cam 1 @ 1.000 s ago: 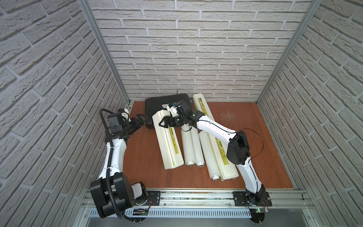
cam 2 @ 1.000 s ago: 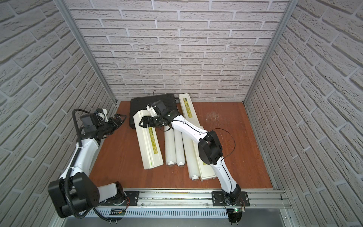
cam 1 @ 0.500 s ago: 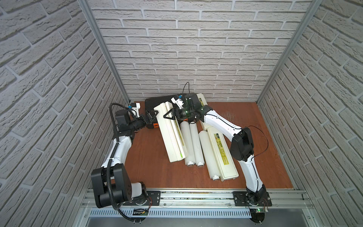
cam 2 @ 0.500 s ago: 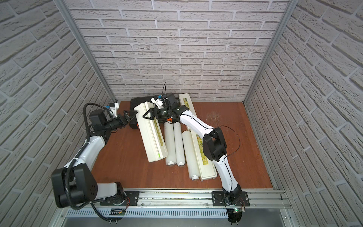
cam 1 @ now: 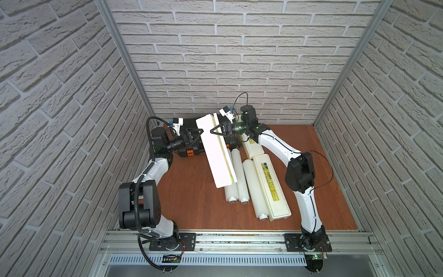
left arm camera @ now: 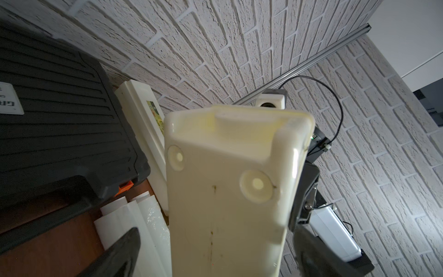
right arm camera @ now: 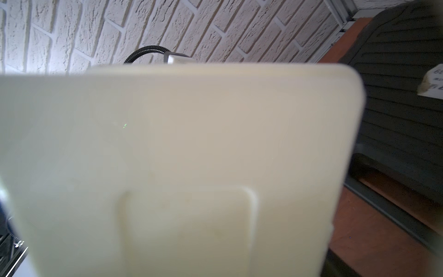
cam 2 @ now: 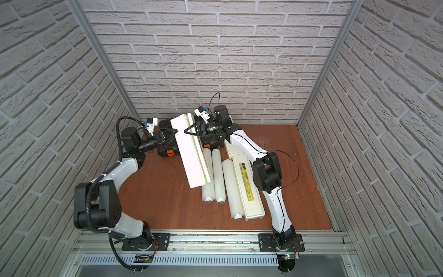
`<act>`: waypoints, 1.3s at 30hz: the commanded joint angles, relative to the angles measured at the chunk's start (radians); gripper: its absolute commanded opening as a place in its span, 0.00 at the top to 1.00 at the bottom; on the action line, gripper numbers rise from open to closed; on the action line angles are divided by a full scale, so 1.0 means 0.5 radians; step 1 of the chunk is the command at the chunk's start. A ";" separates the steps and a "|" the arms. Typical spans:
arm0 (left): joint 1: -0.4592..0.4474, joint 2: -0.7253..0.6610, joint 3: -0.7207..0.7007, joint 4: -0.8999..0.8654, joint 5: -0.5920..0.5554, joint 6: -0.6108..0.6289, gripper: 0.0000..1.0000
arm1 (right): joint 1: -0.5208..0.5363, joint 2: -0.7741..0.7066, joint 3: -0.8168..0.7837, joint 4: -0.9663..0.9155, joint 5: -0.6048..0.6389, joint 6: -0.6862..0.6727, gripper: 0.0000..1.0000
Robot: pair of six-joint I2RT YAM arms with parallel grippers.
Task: Put plastic wrap rolls into dispensers
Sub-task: Open the lid of the plastic wrap cutting box.
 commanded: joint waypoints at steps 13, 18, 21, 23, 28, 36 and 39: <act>-0.232 0.153 0.193 0.313 0.056 -0.074 0.12 | 0.060 -0.137 -0.093 0.455 -0.294 0.324 0.34; -0.255 0.179 0.207 0.148 0.019 0.019 0.34 | 0.070 -0.142 -0.128 0.607 -0.296 0.428 0.35; -0.267 0.151 0.236 -0.129 -0.059 0.201 0.38 | 0.077 -0.147 -0.138 0.600 -0.291 0.425 0.37; -0.287 0.123 0.270 -0.343 -0.113 0.356 0.40 | 0.076 -0.152 -0.147 0.584 -0.283 0.406 0.38; -0.346 0.056 0.380 -0.948 -0.450 0.673 0.23 | 0.080 -0.163 -0.190 0.523 -0.221 0.341 0.40; -0.476 0.105 0.508 -1.489 -0.998 0.777 0.21 | 0.086 -0.143 -0.153 0.345 -0.099 0.202 0.42; -0.489 0.137 0.509 -1.532 -1.055 0.760 0.19 | 0.089 -0.142 -0.169 0.334 -0.063 0.189 0.44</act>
